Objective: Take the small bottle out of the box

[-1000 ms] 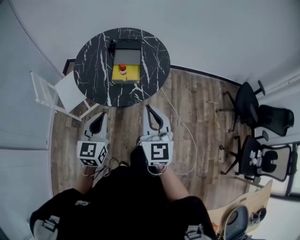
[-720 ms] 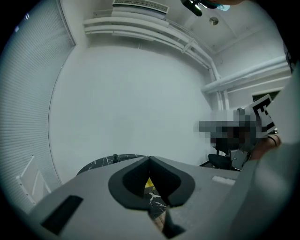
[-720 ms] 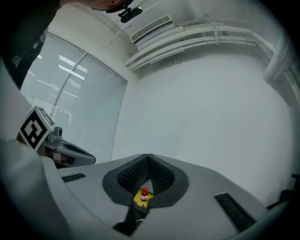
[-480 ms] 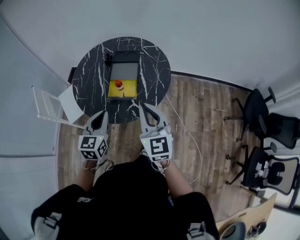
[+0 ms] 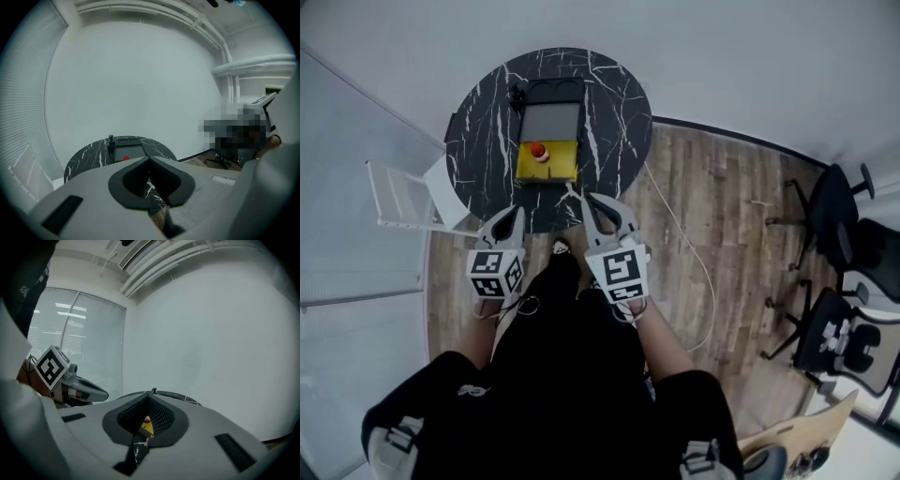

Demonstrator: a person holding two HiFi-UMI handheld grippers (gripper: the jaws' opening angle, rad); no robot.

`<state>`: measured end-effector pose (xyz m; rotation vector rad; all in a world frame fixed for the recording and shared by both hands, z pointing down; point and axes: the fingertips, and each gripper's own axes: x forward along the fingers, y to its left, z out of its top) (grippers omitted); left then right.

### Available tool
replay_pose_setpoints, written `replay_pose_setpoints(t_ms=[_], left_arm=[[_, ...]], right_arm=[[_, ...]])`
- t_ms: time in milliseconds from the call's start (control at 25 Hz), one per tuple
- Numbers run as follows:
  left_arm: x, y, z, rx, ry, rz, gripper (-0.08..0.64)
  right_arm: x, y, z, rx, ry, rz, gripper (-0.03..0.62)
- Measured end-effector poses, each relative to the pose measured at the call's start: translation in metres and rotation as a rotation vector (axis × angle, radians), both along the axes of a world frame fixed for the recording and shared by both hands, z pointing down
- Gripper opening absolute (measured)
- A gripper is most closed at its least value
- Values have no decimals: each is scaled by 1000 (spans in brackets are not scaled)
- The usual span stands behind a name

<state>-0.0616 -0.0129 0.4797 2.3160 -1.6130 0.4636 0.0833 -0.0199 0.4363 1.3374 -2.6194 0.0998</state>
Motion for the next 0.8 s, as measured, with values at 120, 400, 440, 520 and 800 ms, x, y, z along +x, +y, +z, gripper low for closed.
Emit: replay_pose_setpoints(t_ms=[120,400,440,520,800], left_arm=[[3,-5,10,-18,3,-1,-2],[4,-32,32,-61,10,4,-2],[4,-37,34,-65,13,4,-2],[5,-49,38,-66,15,6,-2],[-8,-83,60,-110,12,-2,-2]], right_arm=[[-5,-6,12,-15,9,-20,-5],[-14,-29,25,-20,21,-34,-5],[-15,-34,26,-17,24,-37,-5],[-19,-44,27,-11,31,-48,-5],[-34,-73,46,-58,42,-58,-5]])
